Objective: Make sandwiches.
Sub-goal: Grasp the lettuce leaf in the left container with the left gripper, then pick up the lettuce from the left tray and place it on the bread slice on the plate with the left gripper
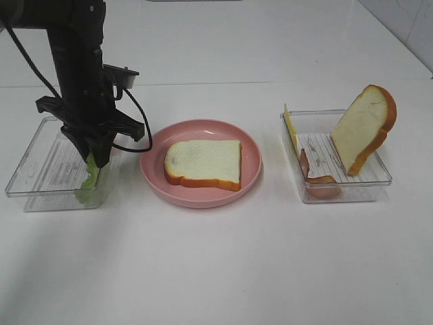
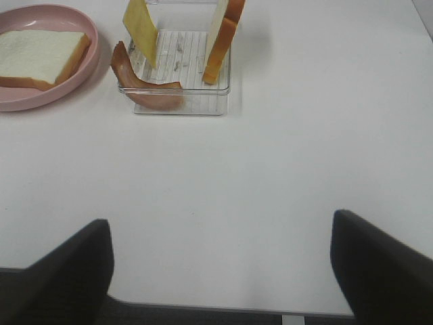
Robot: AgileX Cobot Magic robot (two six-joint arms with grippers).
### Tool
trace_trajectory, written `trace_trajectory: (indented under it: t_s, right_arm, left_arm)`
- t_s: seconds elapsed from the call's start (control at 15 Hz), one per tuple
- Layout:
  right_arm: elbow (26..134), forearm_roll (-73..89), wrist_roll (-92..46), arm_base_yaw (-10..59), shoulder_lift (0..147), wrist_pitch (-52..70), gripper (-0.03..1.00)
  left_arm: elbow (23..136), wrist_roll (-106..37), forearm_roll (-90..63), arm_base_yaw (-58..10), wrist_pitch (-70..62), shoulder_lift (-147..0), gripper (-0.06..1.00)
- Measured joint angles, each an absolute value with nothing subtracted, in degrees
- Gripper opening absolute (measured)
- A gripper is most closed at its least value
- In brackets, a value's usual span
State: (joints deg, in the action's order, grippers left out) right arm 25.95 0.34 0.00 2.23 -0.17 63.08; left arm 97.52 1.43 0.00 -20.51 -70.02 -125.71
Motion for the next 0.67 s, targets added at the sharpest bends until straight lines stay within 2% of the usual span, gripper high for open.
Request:
trace_trajectory:
  t_s: [0.07, 0.13, 0.67]
  right_arm:
    - [26.0, 0.3, 0.0, 2.2, -0.2, 63.1, 0.85]
    - [26.0, 0.3, 0.0, 2.2, -0.2, 63.1, 0.85]
    - [26.0, 0.3, 0.0, 2.2, -0.2, 63.1, 0.85]
  left_arm:
    - [97.5, 0.9, 0.0, -20.5, -70.0, -125.7, 0.07]
    - [97.5, 0.6, 0.0, -20.5, -70.0, -125.7, 0.01]
    - [97.5, -0.8, 0.0, -20.5, -70.0, -124.2, 0.0]
